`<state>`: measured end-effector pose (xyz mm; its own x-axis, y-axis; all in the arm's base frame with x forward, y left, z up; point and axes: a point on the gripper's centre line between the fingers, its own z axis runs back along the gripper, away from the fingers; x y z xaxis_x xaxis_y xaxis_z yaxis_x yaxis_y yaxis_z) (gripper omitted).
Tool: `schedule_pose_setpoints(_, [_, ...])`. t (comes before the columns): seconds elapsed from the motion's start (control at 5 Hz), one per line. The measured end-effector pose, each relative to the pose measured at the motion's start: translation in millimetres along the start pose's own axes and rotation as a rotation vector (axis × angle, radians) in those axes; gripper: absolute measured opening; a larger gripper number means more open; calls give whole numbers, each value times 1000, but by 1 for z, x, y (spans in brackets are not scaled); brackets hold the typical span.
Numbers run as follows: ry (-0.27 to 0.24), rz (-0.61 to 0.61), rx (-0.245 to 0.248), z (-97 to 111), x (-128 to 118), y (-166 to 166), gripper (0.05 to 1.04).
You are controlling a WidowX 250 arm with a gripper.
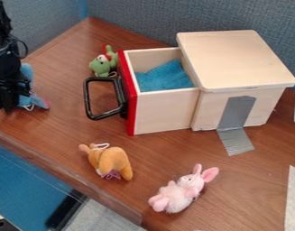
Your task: Move the blue elephant to the lower left side of the table
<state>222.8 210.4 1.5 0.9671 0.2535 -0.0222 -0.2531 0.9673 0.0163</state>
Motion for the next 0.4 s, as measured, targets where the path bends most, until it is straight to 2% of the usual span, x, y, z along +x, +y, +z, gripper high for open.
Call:
schedule_pose_setpoints(0.2, [-49, -13, 12, 36, -2, -3, 631])
schedule_pose_setpoints(0.4, [-79, -38, 0, 62, -3, -14, 925])
